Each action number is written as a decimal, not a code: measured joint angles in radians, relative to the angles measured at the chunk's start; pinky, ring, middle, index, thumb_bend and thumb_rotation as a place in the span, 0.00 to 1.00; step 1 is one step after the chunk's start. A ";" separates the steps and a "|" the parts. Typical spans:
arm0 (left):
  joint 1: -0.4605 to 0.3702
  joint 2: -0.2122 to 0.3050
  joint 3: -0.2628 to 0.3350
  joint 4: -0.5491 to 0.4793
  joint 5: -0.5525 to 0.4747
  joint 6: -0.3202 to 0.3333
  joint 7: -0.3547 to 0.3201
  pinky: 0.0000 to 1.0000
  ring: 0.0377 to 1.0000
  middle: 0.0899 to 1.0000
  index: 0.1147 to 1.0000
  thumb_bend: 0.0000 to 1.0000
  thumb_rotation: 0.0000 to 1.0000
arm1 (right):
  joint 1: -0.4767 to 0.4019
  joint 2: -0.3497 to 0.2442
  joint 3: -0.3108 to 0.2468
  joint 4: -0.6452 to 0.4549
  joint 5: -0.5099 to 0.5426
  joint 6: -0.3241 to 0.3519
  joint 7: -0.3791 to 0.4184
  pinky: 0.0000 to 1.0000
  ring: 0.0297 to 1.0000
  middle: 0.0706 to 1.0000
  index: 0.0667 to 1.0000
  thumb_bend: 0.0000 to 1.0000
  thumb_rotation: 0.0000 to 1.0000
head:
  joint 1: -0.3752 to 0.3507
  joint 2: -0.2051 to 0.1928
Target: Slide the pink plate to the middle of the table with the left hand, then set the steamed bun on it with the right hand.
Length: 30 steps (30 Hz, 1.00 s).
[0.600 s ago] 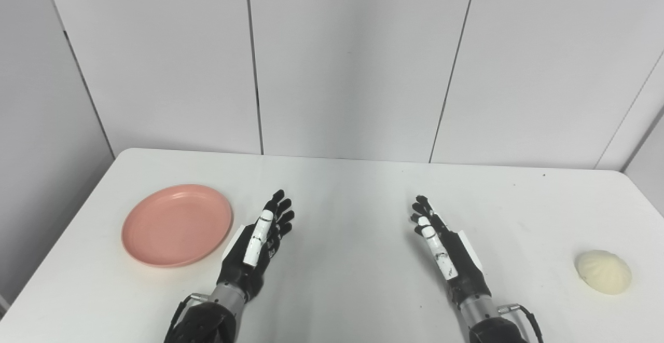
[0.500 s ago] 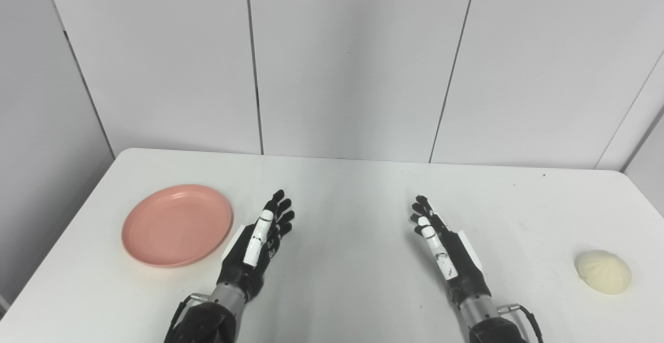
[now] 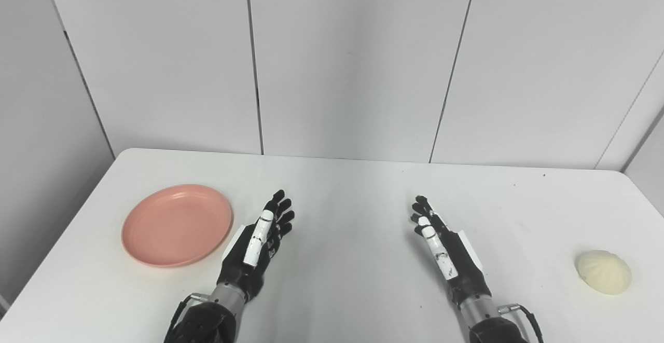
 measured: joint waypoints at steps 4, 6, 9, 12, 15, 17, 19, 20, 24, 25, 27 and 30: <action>0.000 0.000 0.000 0.000 0.000 0.000 0.000 0.99 0.97 0.99 1.00 0.51 1.00 | 0.001 0.000 0.000 -0.005 0.000 0.003 0.000 0.91 0.92 0.94 0.95 0.18 1.00 | 0.000 0.000; 0.000 0.000 -0.001 0.000 0.000 0.000 0.000 1.00 0.97 0.99 1.00 0.51 1.00 | 0.002 0.000 0.000 -0.010 0.000 0.011 0.000 0.91 0.92 0.94 0.95 0.18 1.00 | 0.002 0.000; -0.001 0.000 -0.001 0.000 0.000 0.000 0.000 0.99 0.97 0.99 1.00 0.52 1.00 | 0.002 0.000 0.000 -0.011 0.000 0.013 0.000 0.90 0.92 0.94 0.95 0.17 1.00 | 0.005 -0.003; -0.001 0.000 -0.001 0.001 0.000 0.000 0.000 0.99 0.97 0.99 1.00 0.52 1.00 | 0.001 -0.001 0.000 -0.009 0.000 0.013 0.000 0.90 0.92 0.94 0.95 0.16 1.00 | 0.011 -0.005; -0.004 -0.001 -0.002 0.007 0.000 -0.001 0.000 0.98 0.96 0.98 0.99 0.52 1.00 | 0.001 -0.004 0.000 -0.001 0.000 0.012 0.000 0.90 0.92 0.94 0.96 0.16 1.00 | 0.052 -0.018; -0.009 -0.004 -0.002 0.019 0.000 -0.009 0.001 0.97 0.96 0.97 0.98 0.53 1.00 | 0.001 -0.010 0.000 0.001 0.002 0.012 0.003 0.90 0.93 0.95 0.96 0.17 1.00 | 0.052 -0.018; -0.018 -0.005 -0.004 0.039 0.001 -0.024 0.001 0.97 0.96 0.97 0.98 0.53 1.00 | 0.001 -0.020 -0.001 0.008 0.011 0.010 0.011 0.91 0.93 0.95 0.97 0.19 1.00 | 0.104 -0.034; -0.024 -0.006 -0.007 0.050 0.002 -0.033 0.002 0.97 0.96 0.97 0.98 0.54 1.00 | 0.000 -0.025 -0.002 0.012 0.017 0.008 0.017 0.92 0.93 0.95 0.97 0.19 1.00 | 0.119 -0.038; -0.050 -0.017 -0.020 0.098 0.019 -0.068 0.010 0.98 0.97 0.98 1.00 0.54 1.00 | 0.000 -0.035 -0.010 0.014 0.051 0.007 0.044 0.96 0.95 0.96 0.97 0.17 1.00 | 0.175 -0.052; -0.054 -0.019 -0.023 0.108 0.024 -0.080 0.011 0.98 0.97 0.99 1.00 0.55 1.00 | 0.000 -0.036 -0.011 0.014 0.058 0.007 0.048 0.96 0.95 0.96 0.98 0.17 1.00 | 0.198 -0.061; -0.062 -0.027 -0.027 0.125 0.027 -0.093 0.016 0.97 0.97 0.99 0.99 0.55 1.00 | -0.001 -0.041 -0.015 0.018 0.068 0.006 0.057 0.97 0.95 0.96 0.97 0.16 1.00 | 0.202 -0.063; -0.074 -0.037 -0.031 0.151 0.034 -0.111 0.021 0.96 0.97 0.99 0.99 0.55 1.00 | -0.004 -0.045 -0.018 0.032 0.087 -0.004 0.070 0.99 0.95 0.96 0.98 0.15 1.00 | 0.209 -0.067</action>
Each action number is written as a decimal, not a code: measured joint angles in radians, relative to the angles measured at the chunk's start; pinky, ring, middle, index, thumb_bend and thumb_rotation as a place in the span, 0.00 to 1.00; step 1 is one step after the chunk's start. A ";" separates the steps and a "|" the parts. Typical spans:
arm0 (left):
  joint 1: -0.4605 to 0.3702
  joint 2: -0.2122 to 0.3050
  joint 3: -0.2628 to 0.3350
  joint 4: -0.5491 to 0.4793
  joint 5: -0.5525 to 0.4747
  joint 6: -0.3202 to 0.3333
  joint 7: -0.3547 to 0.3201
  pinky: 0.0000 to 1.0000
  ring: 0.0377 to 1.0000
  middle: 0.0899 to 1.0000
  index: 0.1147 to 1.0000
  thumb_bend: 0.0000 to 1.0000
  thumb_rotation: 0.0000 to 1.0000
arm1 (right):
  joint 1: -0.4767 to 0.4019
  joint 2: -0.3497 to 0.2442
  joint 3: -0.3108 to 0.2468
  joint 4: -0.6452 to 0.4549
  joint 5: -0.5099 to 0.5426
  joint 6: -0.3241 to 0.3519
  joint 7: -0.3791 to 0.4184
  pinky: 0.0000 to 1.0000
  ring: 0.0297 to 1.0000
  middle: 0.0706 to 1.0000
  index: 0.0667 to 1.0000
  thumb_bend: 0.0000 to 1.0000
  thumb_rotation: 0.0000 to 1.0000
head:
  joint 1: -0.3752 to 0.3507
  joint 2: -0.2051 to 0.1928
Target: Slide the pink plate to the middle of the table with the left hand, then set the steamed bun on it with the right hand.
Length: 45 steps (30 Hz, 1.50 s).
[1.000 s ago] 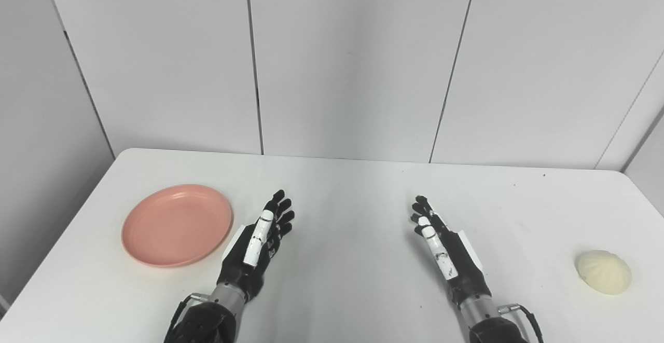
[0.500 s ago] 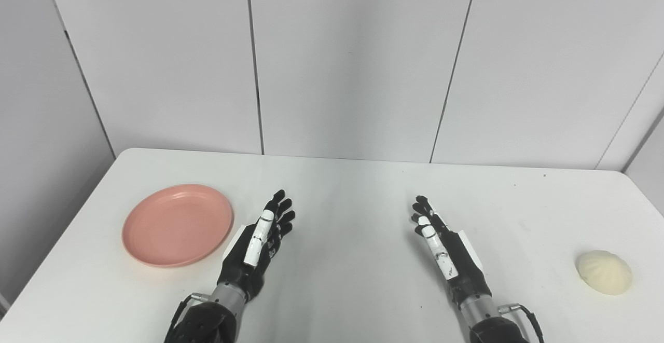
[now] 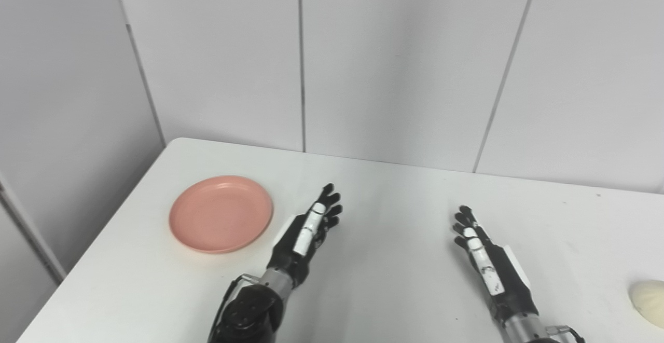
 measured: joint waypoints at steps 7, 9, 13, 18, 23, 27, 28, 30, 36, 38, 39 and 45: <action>-0.002 -0.003 -0.005 0.009 0.025 -0.017 0.011 0.95 0.96 0.98 0.98 0.56 1.00 | -0.002 -0.001 0.000 0.010 0.001 -0.016 0.001 0.97 0.95 0.96 0.98 0.15 1.00 | -0.005 -0.002; -0.002 -0.003 -0.005 0.008 0.027 -0.017 0.011 0.95 0.96 0.98 0.99 0.55 1.00 | -0.003 0.000 0.000 0.010 0.000 -0.016 0.000 0.97 0.95 0.96 0.98 0.15 1.00 | -0.006 0.000; 0.001 -0.003 -0.005 -0.006 0.033 -0.013 0.019 0.97 0.98 0.99 1.00 0.51 1.00 | -0.006 0.000 0.001 0.013 -0.005 -0.017 0.000 0.96 0.95 0.96 0.97 0.16 1.00 | -0.005 0.002; 0.003 -0.003 -0.003 -0.032 0.032 0.016 0.019 0.99 0.98 0.99 1.00 0.52 1.00 | -0.016 -0.002 0.000 0.026 -0.006 -0.029 0.000 0.96 0.95 0.96 0.98 0.16 1.00 | 0.000 -0.002; 0.007 -0.004 -0.001 -0.113 0.032 0.110 0.020 0.99 0.97 0.99 1.00 0.53 1.00 | -0.023 -0.002 -0.004 0.033 -0.002 -0.032 0.000 0.95 0.94 0.96 0.97 0.15 1.00 | 0.003 -0.003; 0.009 -0.013 0.019 -0.162 0.022 0.163 0.032 0.95 0.95 0.96 0.97 0.56 1.00 | -0.024 -0.002 -0.005 0.034 -0.001 -0.033 0.000 0.96 0.95 0.96 0.97 0.14 1.00 | 0.006 -0.003; 0.009 -0.019 0.026 -0.178 0.020 0.171 0.034 0.94 0.95 0.96 0.97 0.57 1.00 | -0.025 -0.002 -0.005 0.034 0.000 -0.033 0.001 0.96 0.95 0.96 0.97 0.14 1.00 | 0.009 -0.006; 0.007 -0.031 0.041 -0.235 0.009 0.193 0.041 0.94 0.93 0.94 0.95 0.60 1.00 | -0.025 -0.003 -0.006 0.034 0.003 -0.033 0.001 0.97 0.96 0.97 0.98 0.14 1.00 | 0.017 -0.011; -0.045 -0.033 0.065 -0.439 0.013 0.243 0.077 0.97 0.91 0.92 0.93 0.64 0.99 | -0.028 -0.010 -0.006 0.040 0.005 -0.044 0.007 0.97 0.96 0.97 0.98 0.14 1.00 | 0.032 -0.012; -0.049 -0.030 0.081 -0.507 0.012 0.261 0.085 0.97 0.92 0.93 0.93 0.64 1.00 | -0.028 -0.010 -0.006 0.040 0.007 -0.044 0.012 0.97 0.96 0.97 0.98 0.13 1.00 | 0.046 -0.014; -0.049 -0.030 0.090 -0.537 0.012 0.268 0.093 0.96 0.92 0.92 0.93 0.64 1.00 | -0.028 -0.012 -0.006 0.040 0.010 -0.044 0.014 0.98 0.97 0.97 0.99 0.14 1.00 | 0.046 -0.014; -0.046 -0.007 0.168 -0.680 0.011 0.315 0.147 0.95 0.92 0.92 0.93 0.61 1.00 | -0.028 -0.018 -0.007 0.042 0.011 -0.047 0.018 0.96 0.95 0.96 0.97 0.14 1.00 | 0.072 -0.015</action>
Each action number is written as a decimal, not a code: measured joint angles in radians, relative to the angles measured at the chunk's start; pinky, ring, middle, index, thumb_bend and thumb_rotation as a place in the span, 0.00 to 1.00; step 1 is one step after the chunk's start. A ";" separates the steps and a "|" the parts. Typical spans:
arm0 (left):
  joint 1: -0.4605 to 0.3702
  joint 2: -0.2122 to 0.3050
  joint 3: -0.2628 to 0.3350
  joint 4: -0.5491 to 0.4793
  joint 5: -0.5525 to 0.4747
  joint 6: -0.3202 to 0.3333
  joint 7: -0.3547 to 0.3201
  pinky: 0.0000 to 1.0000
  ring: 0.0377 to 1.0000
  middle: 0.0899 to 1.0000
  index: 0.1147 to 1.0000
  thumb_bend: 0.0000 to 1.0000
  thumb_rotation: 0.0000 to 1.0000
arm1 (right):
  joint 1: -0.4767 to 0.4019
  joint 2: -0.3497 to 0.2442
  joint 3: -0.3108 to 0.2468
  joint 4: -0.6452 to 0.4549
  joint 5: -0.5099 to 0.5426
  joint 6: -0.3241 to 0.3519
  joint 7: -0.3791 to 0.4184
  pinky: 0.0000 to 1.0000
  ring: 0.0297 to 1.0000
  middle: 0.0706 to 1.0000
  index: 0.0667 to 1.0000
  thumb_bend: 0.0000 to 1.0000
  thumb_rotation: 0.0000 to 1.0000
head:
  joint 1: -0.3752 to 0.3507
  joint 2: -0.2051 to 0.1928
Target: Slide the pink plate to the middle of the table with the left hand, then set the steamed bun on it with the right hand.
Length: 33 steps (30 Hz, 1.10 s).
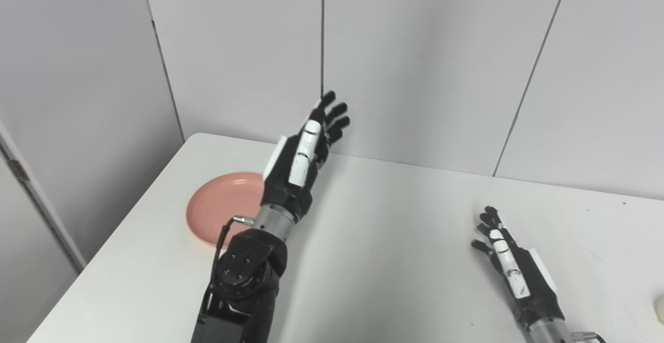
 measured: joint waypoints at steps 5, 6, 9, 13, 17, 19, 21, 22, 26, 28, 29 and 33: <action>-0.007 0.018 0.084 -0.036 -0.023 -0.001 0.037 0.92 0.93 0.94 0.94 0.59 1.00 | 0.003 -0.002 -0.006 -0.003 0.004 -0.001 0.000 0.97 0.96 0.97 0.98 0.14 1.00 | 0.008 0.003; -0.007 0.023 0.098 -0.034 -0.026 -0.001 0.040 0.93 0.94 0.94 0.94 0.59 1.00 | 0.003 -0.002 -0.006 -0.003 0.005 -0.001 0.000 0.97 0.96 0.97 0.98 0.15 1.00 | 0.009 0.003; -0.011 0.056 0.145 -0.021 -0.044 -0.004 0.050 0.94 0.94 0.94 0.94 0.60 1.00 | 0.002 -0.003 -0.007 -0.002 0.009 -0.006 0.004 0.97 0.96 0.97 0.98 0.15 1.00 | 0.012 0.002; -0.021 0.074 0.209 -0.004 -0.066 -0.006 0.088 0.93 0.94 0.94 0.95 0.61 0.97 | 0.002 -0.005 -0.007 0.000 0.013 -0.007 0.004 0.98 0.96 0.97 0.98 0.15 1.00 | 0.017 0.005; -0.023 0.101 0.256 0.035 -0.088 -0.011 0.103 0.92 0.94 0.93 0.94 0.61 0.98 | 0.002 -0.006 -0.007 0.000 0.022 -0.007 0.006 0.98 0.96 0.97 0.99 0.15 1.00 | 0.018 0.008; -0.024 0.121 0.279 0.066 -0.099 -0.018 0.104 0.92 0.93 0.92 0.93 0.63 0.98 | 0.002 -0.006 -0.007 0.000 0.022 -0.008 0.009 0.98 0.96 0.97 0.99 0.15 1.00 | 0.018 0.008; -0.024 0.143 0.308 0.100 -0.112 -0.027 0.108 0.92 0.91 0.91 0.92 0.63 0.97 | 0.001 -0.008 -0.007 0.002 0.022 -0.009 0.012 0.97 0.96 0.97 0.99 0.15 1.00 | 0.018 0.011; -0.024 0.154 0.320 0.119 -0.121 -0.032 0.110 0.91 0.90 0.90 0.91 0.63 0.97 | 0.001 -0.008 -0.007 0.002 0.022 -0.009 0.012 0.97 0.96 0.97 0.98 0.15 1.00 | 0.018 0.012; -0.024 0.189 0.362 0.187 -0.144 -0.086 0.117 0.91 0.89 0.90 0.90 0.63 0.99 | 0.002 -0.010 -0.007 0.001 0.020 -0.010 0.012 0.96 0.95 0.96 0.98 0.15 1.00 | 0.018 0.015; -0.023 0.200 0.370 0.218 -0.158 -0.103 0.117 0.90 0.89 0.88 0.89 0.63 0.98 | 0.003 -0.010 -0.007 -0.001 0.017 -0.009 0.012 0.96 0.95 0.96 0.98 0.15 1.00 | 0.018 0.015; -0.023 0.205 0.374 0.237 -0.167 -0.111 0.117 0.91 0.89 0.88 0.90 0.63 0.98 | 0.003 -0.010 -0.007 -0.002 0.016 -0.009 0.012 0.97 0.96 0.97 0.98 0.15 1.00 | 0.018 0.015; -0.024 0.220 0.384 0.301 -0.203 -0.147 0.110 0.89 0.88 0.89 0.89 0.63 0.97 | 0.003 -0.010 -0.007 -0.002 0.016 -0.010 0.012 0.97 0.96 0.97 0.98 0.14 1.00 | 0.015 0.018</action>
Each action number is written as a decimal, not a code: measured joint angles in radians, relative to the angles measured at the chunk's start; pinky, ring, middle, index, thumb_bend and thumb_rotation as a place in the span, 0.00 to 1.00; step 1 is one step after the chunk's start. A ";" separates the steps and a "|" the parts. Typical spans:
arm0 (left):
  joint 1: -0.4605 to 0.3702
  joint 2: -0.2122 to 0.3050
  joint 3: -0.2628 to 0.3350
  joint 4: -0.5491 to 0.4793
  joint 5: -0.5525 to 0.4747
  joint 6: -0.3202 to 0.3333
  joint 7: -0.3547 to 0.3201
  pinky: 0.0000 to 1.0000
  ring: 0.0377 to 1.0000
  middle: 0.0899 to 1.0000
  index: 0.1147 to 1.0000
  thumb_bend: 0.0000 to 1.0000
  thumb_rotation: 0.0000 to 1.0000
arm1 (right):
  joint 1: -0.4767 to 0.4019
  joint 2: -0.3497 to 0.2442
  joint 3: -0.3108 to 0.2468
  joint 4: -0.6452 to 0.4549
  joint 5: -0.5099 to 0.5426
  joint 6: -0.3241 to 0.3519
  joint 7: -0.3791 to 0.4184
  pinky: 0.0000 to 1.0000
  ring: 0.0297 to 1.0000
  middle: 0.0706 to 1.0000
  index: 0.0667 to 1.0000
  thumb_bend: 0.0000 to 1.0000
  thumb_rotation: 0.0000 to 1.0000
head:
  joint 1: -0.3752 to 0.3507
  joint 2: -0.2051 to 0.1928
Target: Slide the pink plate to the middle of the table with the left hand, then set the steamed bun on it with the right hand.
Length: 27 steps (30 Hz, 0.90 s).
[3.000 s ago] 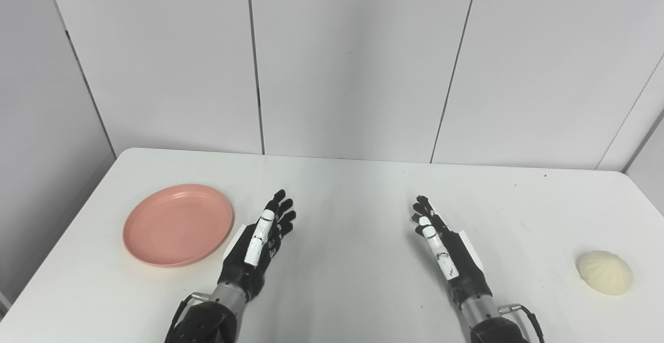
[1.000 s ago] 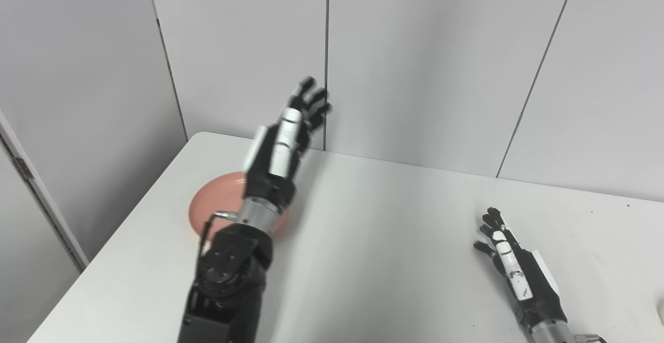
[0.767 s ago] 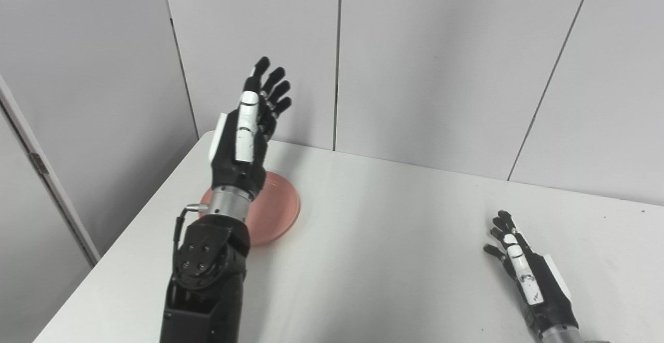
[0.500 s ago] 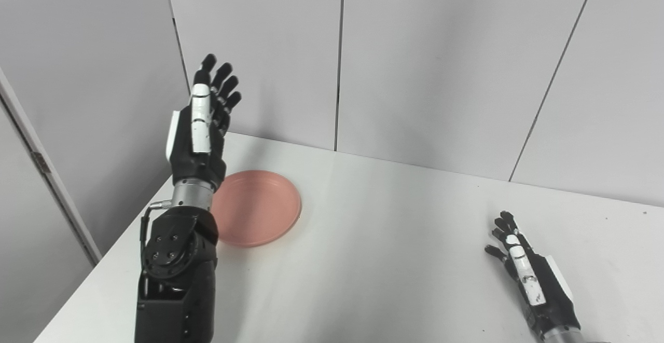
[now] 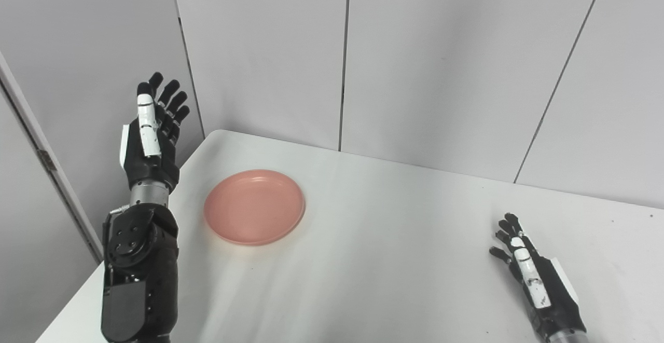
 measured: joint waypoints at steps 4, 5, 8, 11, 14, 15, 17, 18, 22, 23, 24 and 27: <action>-0.001 0.026 0.028 0.115 -0.048 -0.055 -0.010 0.91 0.89 0.90 0.91 0.63 0.97 | -0.002 0.000 0.000 0.004 0.002 -0.002 0.001 0.97 0.96 0.97 0.98 0.15 1.00 | 0.002 0.000; -0.001 0.032 0.031 0.135 -0.058 -0.058 -0.011 0.91 0.90 0.90 0.90 0.63 0.97 | -0.002 0.000 0.000 0.004 0.002 -0.004 0.002 0.97 0.96 0.97 0.98 0.16 1.00 | 0.002 0.000; 0.001 0.050 0.032 0.183 -0.060 -0.085 -0.024 0.90 0.88 0.88 0.86 0.64 0.94 | -0.002 -0.001 -0.003 0.005 0.003 -0.005 0.002 0.97 0.96 0.97 0.98 0.16 1.00 | 0.002 0.005; -0.001 0.059 0.034 0.215 -0.087 -0.091 -0.033 0.92 0.89 0.90 0.90 0.62 0.97 | -0.001 -0.001 -0.003 0.003 0.002 -0.005 0.002 0.96 0.95 0.96 0.98 0.15 1.00 | 0.002 0.005; -0.002 0.059 0.035 0.255 -0.121 -0.093 -0.040 0.94 0.91 0.91 0.93 0.62 0.98 | -0.001 -0.001 -0.003 0.003 0.001 -0.005 0.002 0.96 0.95 0.96 0.98 0.14 1.00 | 0.002 0.006; -0.002 0.059 0.034 0.270 -0.127 -0.093 -0.045 0.94 0.91 0.91 0.93 0.62 0.99 | -0.001 -0.001 -0.003 0.003 0.001 -0.005 0.002 0.96 0.95 0.96 0.98 0.14 1.00 | 0.002 0.006; -0.002 0.059 0.033 0.292 -0.134 -0.093 -0.046 0.93 0.90 0.91 0.93 0.62 0.99 | -0.001 -0.001 -0.003 0.003 0.001 -0.005 0.002 0.96 0.96 0.97 0.98 0.14 1.00 | 0.002 0.008; -0.002 0.060 0.033 0.303 -0.134 -0.094 -0.046 0.92 0.90 0.91 0.93 0.61 1.00 | -0.001 -0.001 -0.003 0.003 0.001 -0.005 0.002 0.96 0.96 0.97 0.98 0.14 1.00 | 0.002 0.008; -0.005 0.060 0.034 0.338 -0.134 -0.094 -0.043 0.92 0.90 0.91 0.93 0.59 1.00 | -0.001 -0.001 -0.003 0.002 -0.001 -0.005 0.001 0.96 0.95 0.96 0.97 0.16 1.00 | 0.002 0.009; -0.005 0.060 0.035 0.347 -0.136 -0.094 -0.042 0.93 0.91 0.92 0.93 0.59 1.00 | 0.000 -0.001 -0.002 0.000 -0.003 -0.005 0.001 0.96 0.95 0.96 0.97 0.16 1.00 | 0.002 0.009; -0.005 0.060 0.035 0.355 -0.140 -0.094 -0.042 0.93 0.92 0.92 0.94 0.58 1.00 | 0.001 0.000 -0.002 -0.002 -0.005 -0.005 0.001 0.95 0.95 0.96 0.97 0.16 1.00 | 0.002 0.009; -0.008 0.060 0.035 0.390 -0.146 -0.094 -0.042 0.94 0.92 0.92 0.94 0.58 1.00 | 0.004 0.001 -0.002 -0.008 -0.012 -0.003 0.001 0.95 0.95 0.96 0.97 0.15 1.00 | 0.000 0.011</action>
